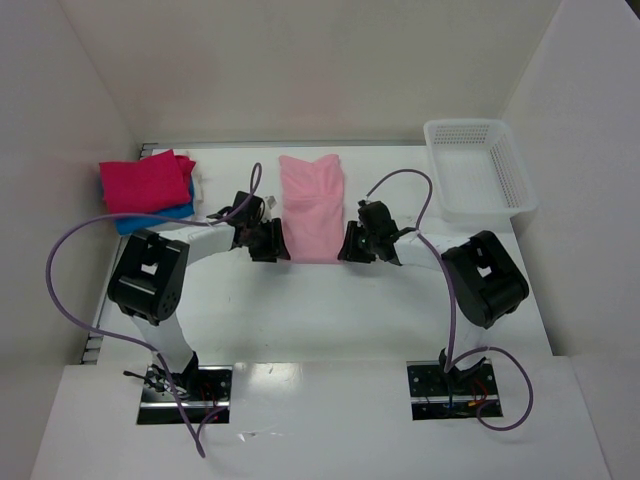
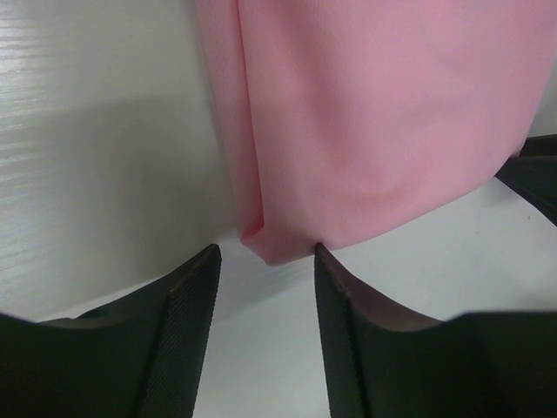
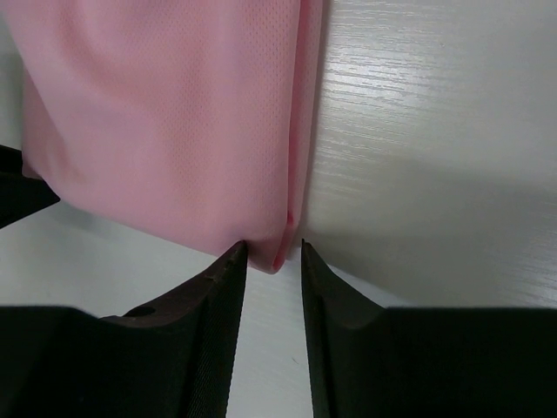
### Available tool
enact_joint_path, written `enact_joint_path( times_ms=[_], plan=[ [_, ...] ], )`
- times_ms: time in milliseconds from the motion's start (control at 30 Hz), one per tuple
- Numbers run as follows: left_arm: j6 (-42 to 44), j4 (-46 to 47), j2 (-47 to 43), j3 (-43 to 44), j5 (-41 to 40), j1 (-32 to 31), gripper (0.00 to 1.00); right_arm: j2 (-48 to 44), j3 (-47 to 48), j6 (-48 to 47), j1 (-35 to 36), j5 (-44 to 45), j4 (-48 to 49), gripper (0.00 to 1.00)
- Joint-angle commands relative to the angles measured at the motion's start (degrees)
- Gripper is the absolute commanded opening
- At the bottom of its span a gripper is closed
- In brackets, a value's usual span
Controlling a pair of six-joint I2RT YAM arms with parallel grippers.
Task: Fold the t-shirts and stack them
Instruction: Grab one side of the 2/3 rectangular tshirt with both arms, then fold the long partially folded tshirt into a neat square
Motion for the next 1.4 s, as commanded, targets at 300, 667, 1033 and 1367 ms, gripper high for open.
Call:
enact_joint_path(
  times_ms=[300, 667, 1033, 1367],
  plan=[
    [-1.03, 2.0, 2.35, 1.53, 1.03, -0.07, 0.24, 1.22, 0.87, 2.27, 0.63, 0.34, 5.86, 0.04],
    [-1.03, 2.0, -0.84, -0.06, 1.0, -0.07, 0.0, -2.07, -1.98, 3.41, 2.38, 0.96, 5.58, 0.0],
    [-3.55, -6.8, -16.32, -3.4, -2.26, -3.85, 0.0, -17.39, -8.55, 6.5, 4.76, 3.42, 0.5, 0.0],
    [-7.97, -15.72, -33.34, -1.59, -7.52, -6.75, 0.0, -36.89, -7.96, 9.39, 6.78, 7.28, -10.73, 0.0]
  ],
)
